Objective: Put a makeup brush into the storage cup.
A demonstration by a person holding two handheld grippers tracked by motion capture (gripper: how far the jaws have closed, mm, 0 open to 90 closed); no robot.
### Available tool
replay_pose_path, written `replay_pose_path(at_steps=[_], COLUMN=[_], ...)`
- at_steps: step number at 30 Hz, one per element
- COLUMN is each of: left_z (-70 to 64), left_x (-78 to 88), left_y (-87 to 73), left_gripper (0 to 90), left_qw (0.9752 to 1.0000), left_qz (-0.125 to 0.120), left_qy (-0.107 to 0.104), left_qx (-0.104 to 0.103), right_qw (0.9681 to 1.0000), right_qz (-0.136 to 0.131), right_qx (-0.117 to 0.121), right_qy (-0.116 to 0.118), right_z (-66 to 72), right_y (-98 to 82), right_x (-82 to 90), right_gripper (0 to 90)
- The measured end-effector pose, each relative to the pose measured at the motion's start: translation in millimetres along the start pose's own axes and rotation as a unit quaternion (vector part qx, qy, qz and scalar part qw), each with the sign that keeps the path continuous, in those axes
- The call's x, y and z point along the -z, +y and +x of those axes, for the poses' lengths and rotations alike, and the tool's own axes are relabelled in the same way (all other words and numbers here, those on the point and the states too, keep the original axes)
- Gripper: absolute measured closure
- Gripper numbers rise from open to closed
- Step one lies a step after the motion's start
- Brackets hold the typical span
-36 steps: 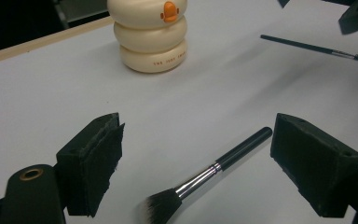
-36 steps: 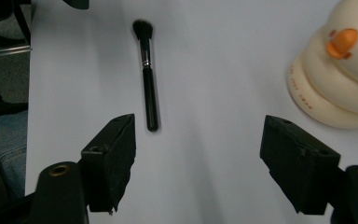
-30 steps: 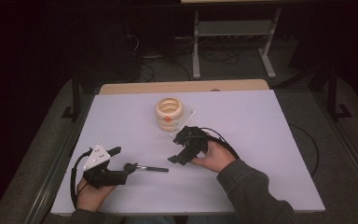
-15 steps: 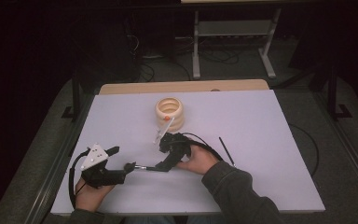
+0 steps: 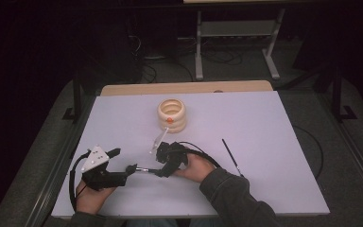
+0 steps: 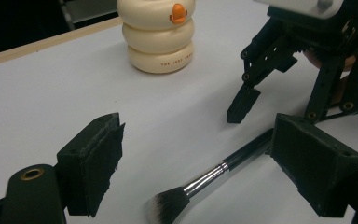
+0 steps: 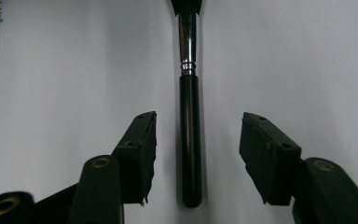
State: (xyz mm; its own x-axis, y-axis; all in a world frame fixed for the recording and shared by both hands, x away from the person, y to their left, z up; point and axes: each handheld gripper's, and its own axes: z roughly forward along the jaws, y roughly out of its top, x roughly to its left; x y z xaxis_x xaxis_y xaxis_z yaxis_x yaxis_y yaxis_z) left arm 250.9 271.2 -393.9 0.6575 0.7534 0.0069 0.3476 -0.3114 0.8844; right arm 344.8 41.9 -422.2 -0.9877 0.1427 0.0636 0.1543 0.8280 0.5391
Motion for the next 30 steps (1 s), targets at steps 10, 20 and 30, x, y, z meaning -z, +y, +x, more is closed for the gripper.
replay_pose_path(at_steps=[10, 20, 30], left_z=[-0.2, 0.5, 1.1], left_x=[0.0, 0.3, 0.4], left_y=[0.4, 0.3, 0.0], left_gripper=[16.7, 16.7, 16.7], left_qw=[1.0000, 1.0000, 1.0000], left_qz=[0.004, 0.002, 0.002], left_qy=[0.002, 0.003, 0.004], left_qx=[-0.006, -0.004, -0.001], right_qw=[0.9999, 0.9992, 0.9991], right_qz=[0.014, 0.025, 0.028], right_qx=[0.004, 0.018, 0.026], right_qy=[-0.002, -0.026, -0.020], right_z=[3.6, 9.8, 12.2], right_y=[-1.8, 0.1, 1.1], right_x=[-6.7, -8.2, -8.8], right_gripper=[58.2, 69.7, 78.0])
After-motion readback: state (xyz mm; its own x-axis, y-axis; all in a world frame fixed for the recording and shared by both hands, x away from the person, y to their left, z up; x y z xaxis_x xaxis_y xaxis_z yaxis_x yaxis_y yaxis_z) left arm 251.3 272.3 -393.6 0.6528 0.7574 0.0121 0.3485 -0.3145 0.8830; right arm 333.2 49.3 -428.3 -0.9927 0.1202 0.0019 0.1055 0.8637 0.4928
